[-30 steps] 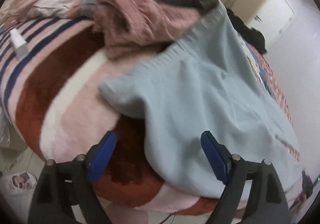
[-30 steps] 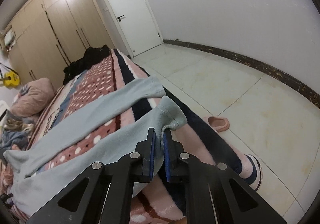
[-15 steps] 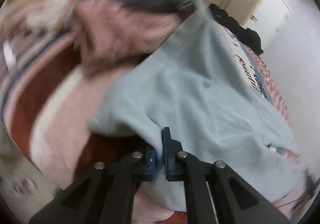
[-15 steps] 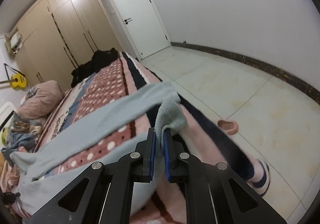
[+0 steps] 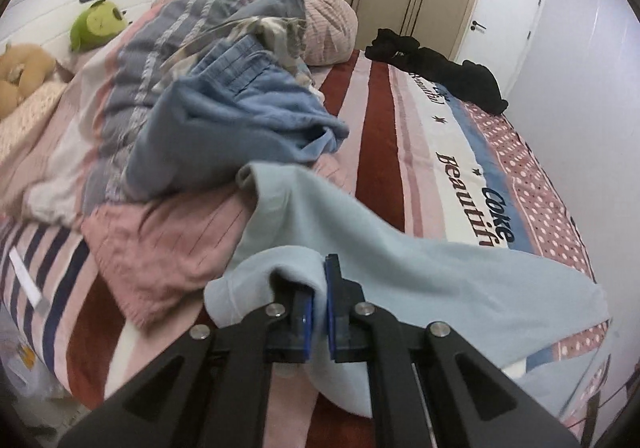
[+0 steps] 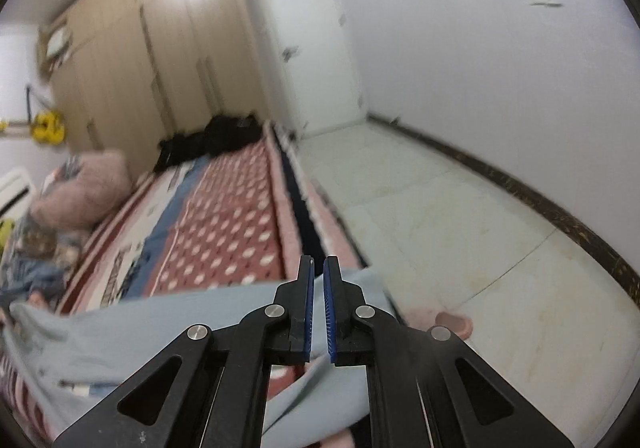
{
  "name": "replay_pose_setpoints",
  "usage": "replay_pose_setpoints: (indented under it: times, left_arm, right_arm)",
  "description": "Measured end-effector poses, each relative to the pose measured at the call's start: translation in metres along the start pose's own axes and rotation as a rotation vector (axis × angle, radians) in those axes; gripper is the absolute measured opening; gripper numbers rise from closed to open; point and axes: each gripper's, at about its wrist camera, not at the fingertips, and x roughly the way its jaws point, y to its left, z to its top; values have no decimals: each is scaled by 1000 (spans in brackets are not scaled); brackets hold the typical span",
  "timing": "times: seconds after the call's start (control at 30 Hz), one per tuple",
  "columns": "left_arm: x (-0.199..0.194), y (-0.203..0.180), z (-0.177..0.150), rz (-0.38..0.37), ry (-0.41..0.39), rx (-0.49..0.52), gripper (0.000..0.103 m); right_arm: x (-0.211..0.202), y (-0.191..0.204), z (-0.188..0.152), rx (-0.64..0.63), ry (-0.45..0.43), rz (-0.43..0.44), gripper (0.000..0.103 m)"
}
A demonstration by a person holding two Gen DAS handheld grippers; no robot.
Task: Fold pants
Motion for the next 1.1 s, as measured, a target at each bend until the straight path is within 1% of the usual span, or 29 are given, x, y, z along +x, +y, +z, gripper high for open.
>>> replay_pose_setpoints:
  times: [0.1,0.13,0.17,0.2,0.27,0.33,0.37,0.43,0.57,0.63,0.73,0.83,0.87,0.93,0.97,1.0,1.03,1.07,1.1]
  left_arm:
    - [-2,2,-6,-27,-7,-6,3]
    - [-3,3,-12,-31,-7,-10,3]
    - [-3,3,-16,-33,-5,-11,3]
    - [-3,3,-22,-33,-2,-9,3]
    - [-5,5,-28,-32,-5,-10,3]
    - [-10,9,-33,-40,-11,-23,3]
    - [-12,10,-36,-41,-13,-29,3]
    - [-15,12,-40,-40,-15,-32,3]
    - [-20,14,-46,-35,-16,-23,3]
    - [-21,17,-49,-37,-20,-30,3]
    - [-22,20,-51,-45,-21,-34,3]
    - [-20,20,-52,-47,-23,-28,3]
    - [-20,20,-52,-49,-22,-30,3]
    - [-18,19,-51,-51,-23,-30,3]
    - [-17,19,-50,-51,-24,-30,3]
    - [-17,19,-50,-51,-28,-33,3]
    - [-16,20,-49,-49,-29,-34,3]
    - [-15,21,-49,-44,-30,-34,3]
    - [-15,22,-49,-40,-31,-35,3]
  right_arm:
    - [0,8,-14,-28,52,27,4]
    - [0,5,-23,-6,80,44,12]
    - [1,1,-33,22,110,62,33]
    - [5,-3,-45,60,155,80,41]
    - [13,-6,-67,87,216,72,42]
    - [22,-1,-86,77,251,22,42]
    - [26,1,-93,77,259,5,50]
    - [34,6,-104,92,263,7,63]
    - [46,30,-103,46,201,-37,63]
    - [51,36,-99,58,197,-70,61]
    - [43,42,-95,64,143,-107,60]
    - [36,47,-89,28,107,-148,60]
    - [36,47,-87,17,107,-143,60]
    - [47,48,-84,24,151,-128,60]
    - [56,46,-84,35,181,-126,57]
    - [65,44,-85,45,214,-145,52]
    - [73,41,-87,46,236,-167,39]
    - [80,41,-89,38,252,-188,31]
    - [84,40,-91,17,252,-214,27]
